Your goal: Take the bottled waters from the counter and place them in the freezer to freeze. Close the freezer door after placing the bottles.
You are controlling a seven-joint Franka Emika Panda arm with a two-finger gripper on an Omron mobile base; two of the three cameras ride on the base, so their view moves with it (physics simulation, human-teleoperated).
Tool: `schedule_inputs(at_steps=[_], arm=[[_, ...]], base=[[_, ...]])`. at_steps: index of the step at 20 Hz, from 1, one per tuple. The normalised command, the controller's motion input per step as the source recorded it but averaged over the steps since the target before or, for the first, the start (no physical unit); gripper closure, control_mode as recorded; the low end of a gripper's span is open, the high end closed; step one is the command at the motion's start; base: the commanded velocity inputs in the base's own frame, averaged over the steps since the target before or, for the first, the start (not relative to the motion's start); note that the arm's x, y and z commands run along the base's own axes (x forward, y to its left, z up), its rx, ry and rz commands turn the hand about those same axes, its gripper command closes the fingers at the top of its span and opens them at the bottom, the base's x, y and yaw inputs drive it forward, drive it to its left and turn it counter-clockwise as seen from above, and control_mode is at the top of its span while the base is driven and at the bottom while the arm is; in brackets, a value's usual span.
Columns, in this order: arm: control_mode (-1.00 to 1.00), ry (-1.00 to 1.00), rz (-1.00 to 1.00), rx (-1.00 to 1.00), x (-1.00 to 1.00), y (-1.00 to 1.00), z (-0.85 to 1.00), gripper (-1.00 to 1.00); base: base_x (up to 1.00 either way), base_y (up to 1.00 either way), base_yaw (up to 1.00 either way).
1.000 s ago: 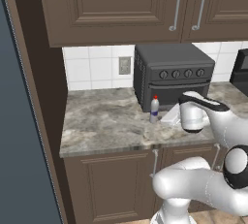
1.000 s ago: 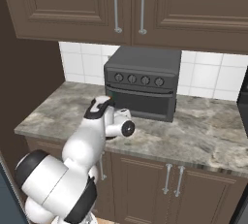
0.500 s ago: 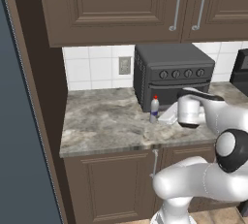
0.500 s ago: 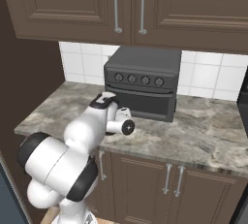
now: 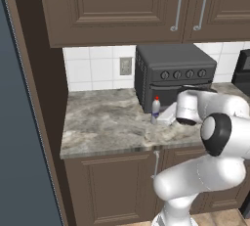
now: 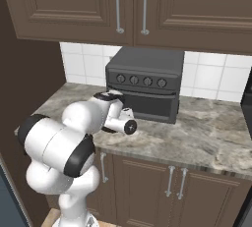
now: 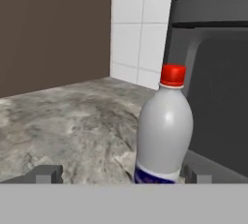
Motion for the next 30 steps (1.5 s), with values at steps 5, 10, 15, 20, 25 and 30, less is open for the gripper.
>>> schedule_inputs(at_steps=[5, 10, 15, 20, 25, 30], arm=[[-1.00, 0.00, 0.00, 0.00, 0.29, 0.00, -0.09, -1.00], [-1.00, 0.00, 0.00, 0.00, 0.24, 0.00, -0.09, -1.00], [-1.00, 0.00, 0.00, 0.00, 0.20, 0.00, -0.11, -1.00], [-1.00, 0.00, 0.00, 0.00, 0.22, 0.00, -0.05, -1.00], [-1.00, 0.00, 0.00, 0.00, 0.22, 0.00, -0.06, -1.00], [-1.00, 0.00, 0.00, 0.00, 0.04, 0.01, -0.02, -1.00]], base=[[0.00, 0.00, 0.00], [0.00, 0.00, 0.00], [0.00, 0.00, 0.00], [0.00, 0.00, 0.00], [0.00, 0.00, 0.00], [0.00, 0.00, 0.00]])
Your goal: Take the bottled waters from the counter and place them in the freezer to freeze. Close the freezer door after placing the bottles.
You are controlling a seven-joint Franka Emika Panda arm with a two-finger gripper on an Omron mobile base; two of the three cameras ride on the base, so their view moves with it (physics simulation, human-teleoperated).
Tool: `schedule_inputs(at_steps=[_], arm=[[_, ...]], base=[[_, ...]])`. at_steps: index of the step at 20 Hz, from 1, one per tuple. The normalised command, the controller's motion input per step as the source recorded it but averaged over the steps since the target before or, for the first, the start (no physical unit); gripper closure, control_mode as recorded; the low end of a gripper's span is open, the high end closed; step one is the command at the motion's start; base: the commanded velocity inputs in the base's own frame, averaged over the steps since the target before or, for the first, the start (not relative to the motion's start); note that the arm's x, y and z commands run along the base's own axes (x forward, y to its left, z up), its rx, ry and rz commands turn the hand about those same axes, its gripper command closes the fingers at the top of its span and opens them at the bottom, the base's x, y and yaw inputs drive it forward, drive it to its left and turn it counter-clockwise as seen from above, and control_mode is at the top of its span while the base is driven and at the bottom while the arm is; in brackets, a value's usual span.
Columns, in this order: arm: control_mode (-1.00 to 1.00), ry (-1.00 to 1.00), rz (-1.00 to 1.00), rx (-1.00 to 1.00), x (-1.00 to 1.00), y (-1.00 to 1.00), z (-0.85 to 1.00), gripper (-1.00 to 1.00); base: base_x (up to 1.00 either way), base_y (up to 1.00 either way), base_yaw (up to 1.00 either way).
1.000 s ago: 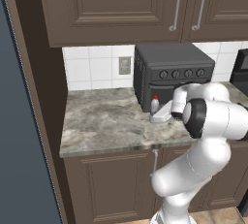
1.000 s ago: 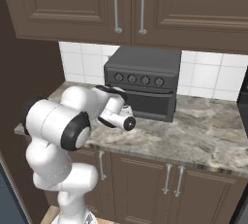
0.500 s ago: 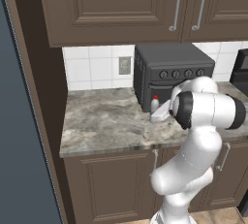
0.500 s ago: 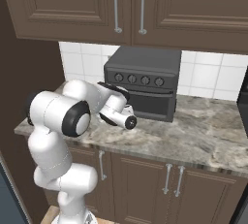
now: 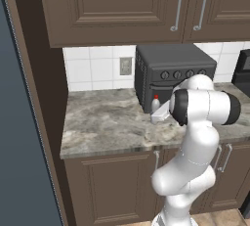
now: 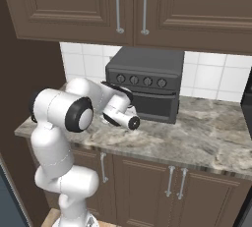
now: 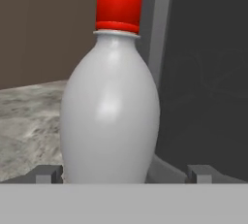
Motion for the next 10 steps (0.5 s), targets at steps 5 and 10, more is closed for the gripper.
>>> schedule_inputs(at_steps=[5, 10], arm=[[-1.00, 0.00, 0.00, 0.00, 0.00, 0.00, -0.02, -1.00], [-1.00, 0.00, 0.00, 0.00, 0.00, 0.00, -0.03, 1.00]], base=[[0.00, 0.00, 0.00], [0.00, 0.00, 0.00]])
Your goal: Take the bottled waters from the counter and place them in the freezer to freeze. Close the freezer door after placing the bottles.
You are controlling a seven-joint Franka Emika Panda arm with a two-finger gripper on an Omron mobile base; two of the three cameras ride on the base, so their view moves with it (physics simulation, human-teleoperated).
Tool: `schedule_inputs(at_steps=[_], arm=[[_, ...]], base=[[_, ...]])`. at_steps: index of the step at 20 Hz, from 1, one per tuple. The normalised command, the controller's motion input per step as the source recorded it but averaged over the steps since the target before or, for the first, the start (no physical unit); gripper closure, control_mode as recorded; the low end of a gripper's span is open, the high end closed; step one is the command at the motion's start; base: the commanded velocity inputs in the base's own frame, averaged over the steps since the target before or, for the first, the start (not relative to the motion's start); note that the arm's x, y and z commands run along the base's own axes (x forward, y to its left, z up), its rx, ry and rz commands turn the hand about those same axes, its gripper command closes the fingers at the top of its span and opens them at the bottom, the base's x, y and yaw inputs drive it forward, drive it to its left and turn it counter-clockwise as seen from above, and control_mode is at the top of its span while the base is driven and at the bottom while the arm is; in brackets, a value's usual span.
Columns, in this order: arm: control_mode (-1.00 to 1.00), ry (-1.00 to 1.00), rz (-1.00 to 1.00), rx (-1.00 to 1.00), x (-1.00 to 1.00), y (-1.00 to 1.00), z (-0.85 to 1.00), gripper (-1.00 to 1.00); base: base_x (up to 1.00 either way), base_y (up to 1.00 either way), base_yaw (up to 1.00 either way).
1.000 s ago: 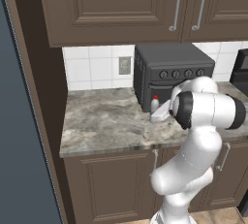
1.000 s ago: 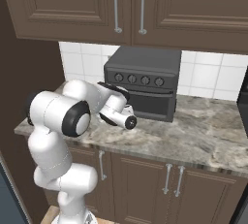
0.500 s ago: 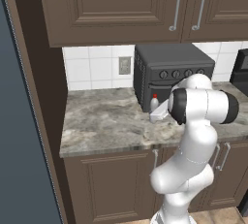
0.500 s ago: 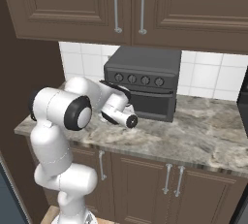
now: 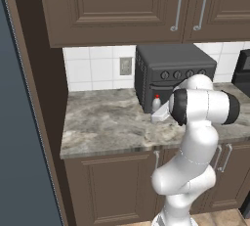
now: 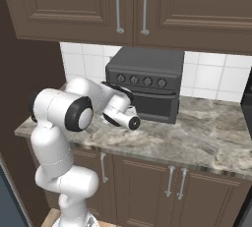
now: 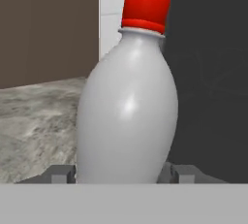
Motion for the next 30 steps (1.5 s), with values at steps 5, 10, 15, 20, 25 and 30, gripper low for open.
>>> schedule_inputs(at_steps=[5, 10, 15, 20, 25, 30], arm=[[-1.00, 0.00, 0.00, 0.00, 0.00, 0.00, -0.03, 1.00], [-1.00, 0.00, 0.00, 0.00, 0.00, 0.02, -0.02, 1.00], [-1.00, -0.02, 0.00, -0.03, -0.14, 0.15, 0.00, 1.00], [-1.00, -0.08, -0.02, -0.02, -0.61, 0.22, 0.43, 1.00], [-1.00, -0.04, -0.04, -0.04, -0.76, 0.16, 0.94, 1.00], [-1.00, 0.00, 0.00, -0.01, -0.69, 0.07, 1.00, 1.00]], base=[[0.00, 0.00, 0.00], [0.00, 0.00, 0.00], [0.00, 0.00, 0.00], [0.00, 0.00, 0.00], [0.00, 0.00, 0.00], [0.00, 0.00, 0.00]])
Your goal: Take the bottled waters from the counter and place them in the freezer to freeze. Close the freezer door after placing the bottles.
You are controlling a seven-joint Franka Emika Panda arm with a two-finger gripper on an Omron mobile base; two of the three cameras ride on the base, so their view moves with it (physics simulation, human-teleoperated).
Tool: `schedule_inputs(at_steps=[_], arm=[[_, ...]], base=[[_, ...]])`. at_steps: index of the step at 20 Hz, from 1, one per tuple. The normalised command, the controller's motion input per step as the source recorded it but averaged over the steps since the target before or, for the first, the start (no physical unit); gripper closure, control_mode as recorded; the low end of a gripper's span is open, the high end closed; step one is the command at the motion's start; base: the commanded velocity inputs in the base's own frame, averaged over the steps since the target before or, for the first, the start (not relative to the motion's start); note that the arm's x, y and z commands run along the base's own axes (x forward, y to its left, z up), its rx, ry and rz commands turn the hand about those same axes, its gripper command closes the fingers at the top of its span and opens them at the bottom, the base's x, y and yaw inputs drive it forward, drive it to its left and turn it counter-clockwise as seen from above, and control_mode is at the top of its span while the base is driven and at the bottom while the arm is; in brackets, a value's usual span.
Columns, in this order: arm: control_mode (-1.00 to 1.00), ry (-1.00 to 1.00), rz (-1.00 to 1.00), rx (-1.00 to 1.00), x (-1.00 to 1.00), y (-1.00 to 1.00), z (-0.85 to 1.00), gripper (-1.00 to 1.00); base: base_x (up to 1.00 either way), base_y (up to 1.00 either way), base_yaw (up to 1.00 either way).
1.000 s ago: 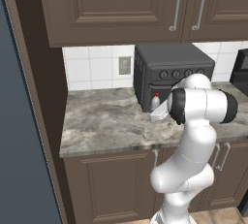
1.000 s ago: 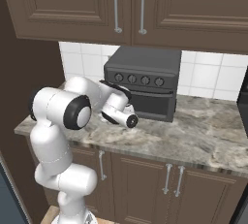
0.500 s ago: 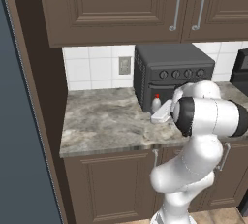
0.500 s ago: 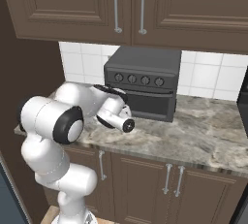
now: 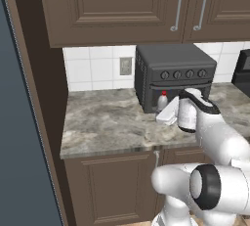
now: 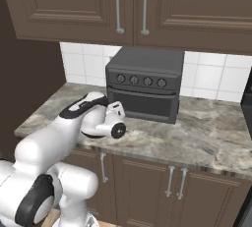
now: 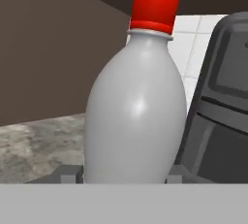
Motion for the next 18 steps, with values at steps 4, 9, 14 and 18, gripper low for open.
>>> schedule_inputs(at_steps=[4, 9, 14, 18], arm=[[-1.00, 0.20, 0.00, 0.00, -0.41, 0.00, 1.00, 1.00], [-1.00, 0.31, 0.00, 0.00, -0.36, 0.00, 0.97, 1.00], [-1.00, 0.05, 0.00, 0.01, -0.92, 0.00, 0.26, 1.00], [-1.00, -0.28, 0.01, 0.07, -1.00, 0.00, 0.00, 1.00]], base=[[0.00, 0.00, 0.00], [0.00, 0.00, 0.00], [0.00, 0.00, 0.00], [0.00, 0.00, 0.00]])
